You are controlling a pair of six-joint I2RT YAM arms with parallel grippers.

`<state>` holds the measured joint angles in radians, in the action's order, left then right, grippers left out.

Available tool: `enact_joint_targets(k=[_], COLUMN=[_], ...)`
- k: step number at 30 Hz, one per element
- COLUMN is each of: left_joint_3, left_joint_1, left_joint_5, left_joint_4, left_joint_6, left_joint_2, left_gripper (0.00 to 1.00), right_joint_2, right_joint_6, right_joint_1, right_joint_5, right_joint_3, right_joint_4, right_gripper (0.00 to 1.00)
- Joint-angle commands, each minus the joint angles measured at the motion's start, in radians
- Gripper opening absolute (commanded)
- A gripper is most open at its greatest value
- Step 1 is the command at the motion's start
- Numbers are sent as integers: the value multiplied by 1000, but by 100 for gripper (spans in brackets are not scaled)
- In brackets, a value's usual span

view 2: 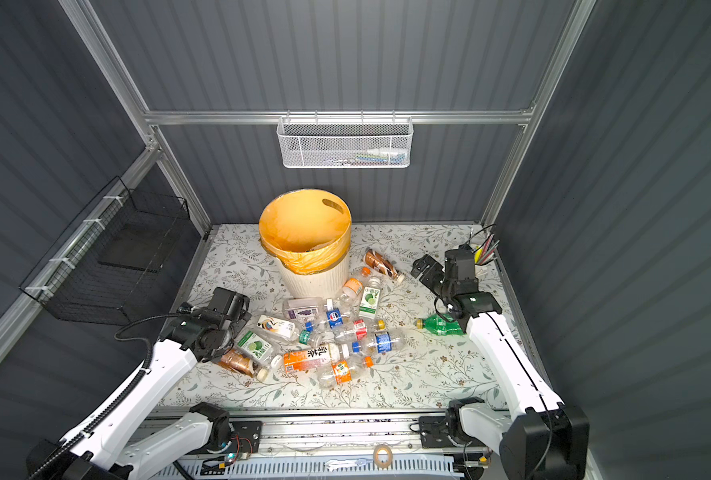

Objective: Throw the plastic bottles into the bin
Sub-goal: 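Grasp the brown milk-tea bottle with the left gripper while the right gripper withdraws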

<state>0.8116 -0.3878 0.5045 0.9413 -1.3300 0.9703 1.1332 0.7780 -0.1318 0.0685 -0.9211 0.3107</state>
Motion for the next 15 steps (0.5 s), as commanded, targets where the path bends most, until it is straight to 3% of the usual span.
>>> enact_joint_targets(k=[1, 5, 15], left_joint_3=[-74, -121, -202], left_joint_1=[-5, -5, -3], left_joint_5=[2, -38, -19], left_joint_4=[84, 81, -6], left_joint_6=[-70, -88, -52], left_joint_2=[-22, -12, 12], left_gripper=[95, 88, 67], right_joint_2=[6, 18, 37], right_joint_6=[15, 13, 18], right_joint_1=[12, 15, 18], right_joint_5=[23, 30, 30], right_joint_3=[7, -4, -17], right_joint_4=[-8, 2, 33], right_gripper=[99, 99, 99])
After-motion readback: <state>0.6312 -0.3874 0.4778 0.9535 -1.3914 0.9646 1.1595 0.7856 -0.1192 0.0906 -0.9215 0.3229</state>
